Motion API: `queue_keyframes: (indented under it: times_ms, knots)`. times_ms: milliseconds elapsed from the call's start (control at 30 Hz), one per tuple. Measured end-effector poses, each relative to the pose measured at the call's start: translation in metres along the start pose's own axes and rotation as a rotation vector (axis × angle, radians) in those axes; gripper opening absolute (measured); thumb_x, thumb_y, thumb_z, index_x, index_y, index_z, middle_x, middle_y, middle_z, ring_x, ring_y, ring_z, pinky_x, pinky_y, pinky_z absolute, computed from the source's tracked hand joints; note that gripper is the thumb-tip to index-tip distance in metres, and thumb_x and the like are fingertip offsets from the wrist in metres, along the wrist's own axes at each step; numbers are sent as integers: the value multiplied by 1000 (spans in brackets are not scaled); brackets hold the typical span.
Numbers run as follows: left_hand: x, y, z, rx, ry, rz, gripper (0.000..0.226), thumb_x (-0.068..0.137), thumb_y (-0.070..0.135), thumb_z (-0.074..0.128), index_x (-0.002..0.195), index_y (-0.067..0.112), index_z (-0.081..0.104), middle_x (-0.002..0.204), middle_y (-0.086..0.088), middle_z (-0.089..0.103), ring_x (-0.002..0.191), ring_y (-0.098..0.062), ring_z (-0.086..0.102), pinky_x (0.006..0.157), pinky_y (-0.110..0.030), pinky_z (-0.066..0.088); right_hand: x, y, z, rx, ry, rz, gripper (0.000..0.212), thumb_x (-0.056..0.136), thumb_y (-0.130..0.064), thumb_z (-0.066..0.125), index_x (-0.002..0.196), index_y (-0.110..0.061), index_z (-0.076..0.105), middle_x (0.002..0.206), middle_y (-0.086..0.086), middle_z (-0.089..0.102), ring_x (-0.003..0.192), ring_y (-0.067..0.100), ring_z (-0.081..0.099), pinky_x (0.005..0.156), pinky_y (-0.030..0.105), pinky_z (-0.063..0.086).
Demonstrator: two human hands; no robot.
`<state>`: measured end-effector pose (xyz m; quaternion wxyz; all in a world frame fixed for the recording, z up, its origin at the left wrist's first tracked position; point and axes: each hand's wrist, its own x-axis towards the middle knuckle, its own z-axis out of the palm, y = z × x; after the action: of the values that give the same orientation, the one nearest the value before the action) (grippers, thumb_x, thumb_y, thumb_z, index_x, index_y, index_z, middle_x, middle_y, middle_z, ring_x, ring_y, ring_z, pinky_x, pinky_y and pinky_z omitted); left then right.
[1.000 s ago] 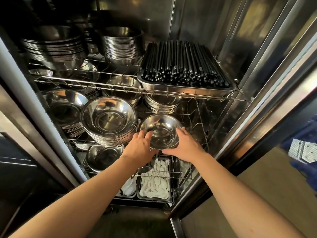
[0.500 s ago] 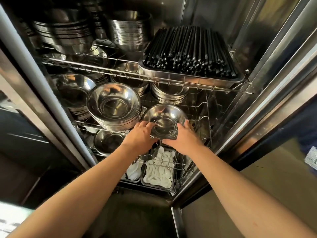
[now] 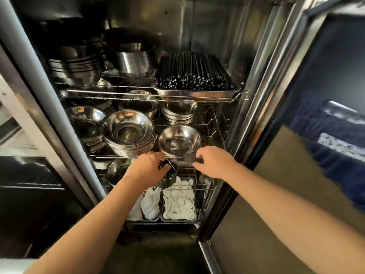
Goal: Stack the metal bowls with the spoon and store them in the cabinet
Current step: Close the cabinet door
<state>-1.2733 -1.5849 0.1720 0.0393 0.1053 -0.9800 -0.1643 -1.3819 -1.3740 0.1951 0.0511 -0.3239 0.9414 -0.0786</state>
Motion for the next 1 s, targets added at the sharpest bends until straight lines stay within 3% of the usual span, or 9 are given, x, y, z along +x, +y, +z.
queue_keyframes:
  times_ms: [233, 367, 433, 567, 700, 767, 900, 1000]
  knots:
    - [-79, 19, -29, 109, 100, 232, 38, 92, 52, 57, 121, 28, 64, 112, 2, 72, 97, -21, 69, 73, -36, 58, -119, -21, -21, 22, 179, 78, 29, 94, -48, 59, 108, -24, 67, 106, -3, 64, 105, 20, 59, 83, 40, 54]
    - [-107, 48, -34, 129, 100, 372, 39, 92, 50, 59, 123, 28, 67, 112, 5, 71, 102, -19, 67, 77, -33, 56, -206, -18, -38, -6, 323, 192, 24, 92, -45, 65, 90, -20, 65, 91, -4, 60, 96, 21, 57, 71, 32, 40]
    - [-119, 72, -34, 131, 88, 454, 40, 92, 50, 59, 125, 27, 66, 111, 7, 71, 105, -18, 66, 80, -32, 56, -258, -11, -53, -17, 384, 291, 25, 91, -43, 66, 86, -19, 64, 89, -4, 59, 97, 21, 56, 75, 34, 42]
    - [-140, 136, -32, 97, 95, 603, 37, 88, 48, 66, 116, 24, 71, 110, 5, 72, 104, -23, 67, 82, -39, 58, -360, 7, -87, -166, 551, 470, 25, 90, -46, 66, 87, -21, 66, 91, -6, 62, 96, 19, 59, 74, 43, 54]
    - [-161, 214, -32, 44, 175, 764, 34, 84, 46, 70, 106, 19, 74, 101, 1, 70, 97, -26, 67, 78, -43, 58, -452, 30, -110, -250, 814, 561, 21, 84, -34, 75, 85, -14, 70, 84, -1, 64, 85, 27, 65, 76, 43, 56]
    - [-175, 256, -34, 15, 225, 845, 39, 89, 51, 61, 110, 19, 71, 104, 1, 67, 100, -27, 62, 82, -46, 55, -490, 42, -115, -259, 968, 556, 17, 86, -31, 75, 85, -15, 69, 85, -5, 61, 80, 23, 64, 75, 38, 55]
    - [-212, 339, -45, -89, 349, 982, 51, 90, 54, 54, 118, 13, 65, 110, -8, 62, 101, -35, 57, 84, -52, 52, -539, 62, -108, -233, 1166, 508, 17, 86, -37, 69, 90, -25, 58, 84, -18, 45, 72, -2, 47, 69, 16, 42]
    - [-245, 396, -57, -240, 448, 1046, 56, 92, 54, 58, 128, 11, 60, 122, -11, 59, 109, -35, 56, 89, -52, 50, -557, 82, -105, 11, 1196, 627, 45, 76, -53, 71, 111, -40, 46, 99, -20, 48, 84, -7, 52, 71, 17, 45]
